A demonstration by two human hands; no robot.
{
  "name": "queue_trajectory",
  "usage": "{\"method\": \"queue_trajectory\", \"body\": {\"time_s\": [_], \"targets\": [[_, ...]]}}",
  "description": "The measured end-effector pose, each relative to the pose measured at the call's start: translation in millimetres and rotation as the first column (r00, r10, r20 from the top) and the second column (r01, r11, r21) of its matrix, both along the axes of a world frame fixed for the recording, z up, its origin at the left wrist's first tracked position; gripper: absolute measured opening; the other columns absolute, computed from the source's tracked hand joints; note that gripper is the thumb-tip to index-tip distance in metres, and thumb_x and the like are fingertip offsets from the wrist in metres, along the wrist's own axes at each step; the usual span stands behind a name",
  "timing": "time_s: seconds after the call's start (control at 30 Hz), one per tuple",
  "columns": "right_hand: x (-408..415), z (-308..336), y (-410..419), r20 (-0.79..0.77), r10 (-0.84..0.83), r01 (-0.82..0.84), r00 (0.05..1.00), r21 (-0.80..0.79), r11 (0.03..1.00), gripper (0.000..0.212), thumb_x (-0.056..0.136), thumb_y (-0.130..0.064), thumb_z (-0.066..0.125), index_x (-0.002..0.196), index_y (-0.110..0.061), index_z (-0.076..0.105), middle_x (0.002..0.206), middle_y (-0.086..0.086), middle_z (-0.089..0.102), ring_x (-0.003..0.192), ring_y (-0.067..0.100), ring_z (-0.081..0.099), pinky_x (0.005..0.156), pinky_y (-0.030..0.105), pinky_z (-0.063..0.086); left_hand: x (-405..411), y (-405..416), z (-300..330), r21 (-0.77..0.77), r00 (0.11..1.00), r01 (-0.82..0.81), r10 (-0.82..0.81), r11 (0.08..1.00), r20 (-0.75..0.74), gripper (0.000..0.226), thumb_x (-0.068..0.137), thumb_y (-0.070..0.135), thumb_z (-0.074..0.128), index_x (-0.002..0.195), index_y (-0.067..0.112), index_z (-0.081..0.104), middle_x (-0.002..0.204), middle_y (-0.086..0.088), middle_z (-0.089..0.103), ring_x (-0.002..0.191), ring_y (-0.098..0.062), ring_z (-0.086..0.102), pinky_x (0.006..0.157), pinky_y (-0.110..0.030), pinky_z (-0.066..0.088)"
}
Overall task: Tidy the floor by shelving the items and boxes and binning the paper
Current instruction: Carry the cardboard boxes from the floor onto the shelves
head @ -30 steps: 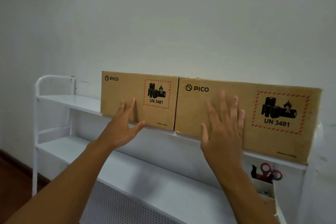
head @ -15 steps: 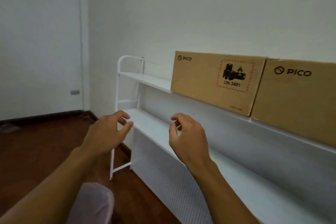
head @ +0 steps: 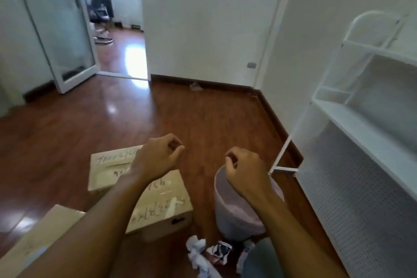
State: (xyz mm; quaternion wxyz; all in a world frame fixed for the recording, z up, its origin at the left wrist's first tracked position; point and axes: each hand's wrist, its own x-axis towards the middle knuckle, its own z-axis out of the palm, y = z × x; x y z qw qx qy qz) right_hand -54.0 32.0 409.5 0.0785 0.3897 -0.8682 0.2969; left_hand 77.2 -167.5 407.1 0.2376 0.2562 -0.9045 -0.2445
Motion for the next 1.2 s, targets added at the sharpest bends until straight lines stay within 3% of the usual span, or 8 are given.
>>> {"method": "queue_trajectory", "body": {"time_s": [0.1,0.23,0.43,0.57,0.73,0.9,1.03,1.2], "targets": [[27,-32,-57,0.044,0.114,-0.116,0.993,0.06,0.991,0.012,0.091,-0.019,0.056,0.089,-0.02,0.068,0.081,-0.004,0.069,0.072,0.012,0.064,0.064,0.036,0.058,54,-37,-32,0.037,0.991,-0.122,0.12,0.992,0.057,0.014,0.09,0.045,0.06,0.095,0.033,0.067,0.085,0.022,0.065,0.083,-0.005,0.063,0.072,-0.032,0.051],[72,-72,-120,0.147,0.259,-0.28,0.955,0.153,0.948,0.01,0.094,-0.023,0.058,0.092,-0.021,0.068,0.086,-0.011,0.066,0.073,0.005,0.064,0.052,0.014,0.047,126,-77,-78,0.143,0.95,-0.293,0.271,0.945,0.152,0.015,0.091,0.046,0.059,0.096,0.033,0.065,0.091,0.02,0.067,0.084,-0.006,0.065,0.074,-0.034,0.056],[153,-154,-202,0.316,0.396,-0.474,0.863,0.229,0.85,0.02,0.091,-0.026,0.06,0.107,-0.018,0.07,0.1,-0.001,0.07,0.086,0.014,0.064,0.073,0.029,0.052,233,-117,-153,0.292,0.822,-0.559,0.473,0.776,0.318,0.019,0.085,0.05,0.057,0.092,0.033,0.063,0.098,0.015,0.066,0.088,-0.012,0.065,0.078,-0.039,0.056],[194,-211,-256,0.424,0.411,-0.549,0.807,0.282,0.787,0.027,0.092,-0.026,0.061,0.117,-0.016,0.064,0.11,0.001,0.063,0.093,0.013,0.056,0.077,0.025,0.046,279,-128,-216,0.271,0.632,-0.758,0.567,0.593,0.528,0.036,0.085,0.049,0.062,0.113,0.027,0.06,0.127,0.004,0.055,0.115,-0.022,0.055,0.088,-0.037,0.048],[214,-280,-313,0.615,0.292,-0.599,0.733,0.379,0.706,0.061,0.09,-0.027,0.066,0.145,-0.013,0.042,0.132,0.007,0.047,0.116,0.018,0.049,0.098,0.032,0.049,316,-111,-307,0.454,0.446,-0.884,0.495,0.111,0.746,0.114,0.075,0.042,0.082,0.152,0.003,0.008,0.154,-0.022,0.027,0.144,-0.037,0.027,0.116,-0.047,0.03],[212,-329,-338,0.689,0.135,-0.578,0.712,0.465,0.671,0.077,0.088,-0.023,0.07,0.151,-0.011,0.027,0.152,0.012,0.029,0.138,0.028,0.037,0.113,0.043,0.041,318,-96,-358,0.558,0.509,-0.829,0.362,-0.037,0.781,0.15,0.069,0.034,0.088,0.142,0.009,-0.041,0.157,-0.03,0.021,0.144,-0.042,0.027,0.117,-0.051,0.028],[203,-355,-340,0.726,0.052,-0.589,0.685,0.511,0.627,0.102,0.078,-0.031,0.08,0.154,-0.014,0.014,0.153,0.005,0.017,0.14,0.032,0.032,0.078,0.04,0.06,315,-98,-365,0.601,0.514,-0.797,0.455,-0.062,0.727,0.142,0.072,0.02,0.087,0.147,0.012,-0.033,0.158,-0.031,0.015,0.145,-0.039,0.026,0.118,-0.046,0.027],[198,-355,-335,0.71,0.1,-0.59,0.697,0.488,0.643,0.075,0.079,-0.036,0.079,0.139,-0.02,0.038,0.132,0.006,0.033,0.132,0.031,0.033,0.114,0.048,0.035,326,-108,-355,0.669,0.381,-0.737,0.759,-0.096,0.528,0.117,0.064,0.012,0.091,0.149,0.014,0.01,0.148,-0.021,0.035,0.13,-0.033,0.043,0.108,-0.043,0.037]]}}
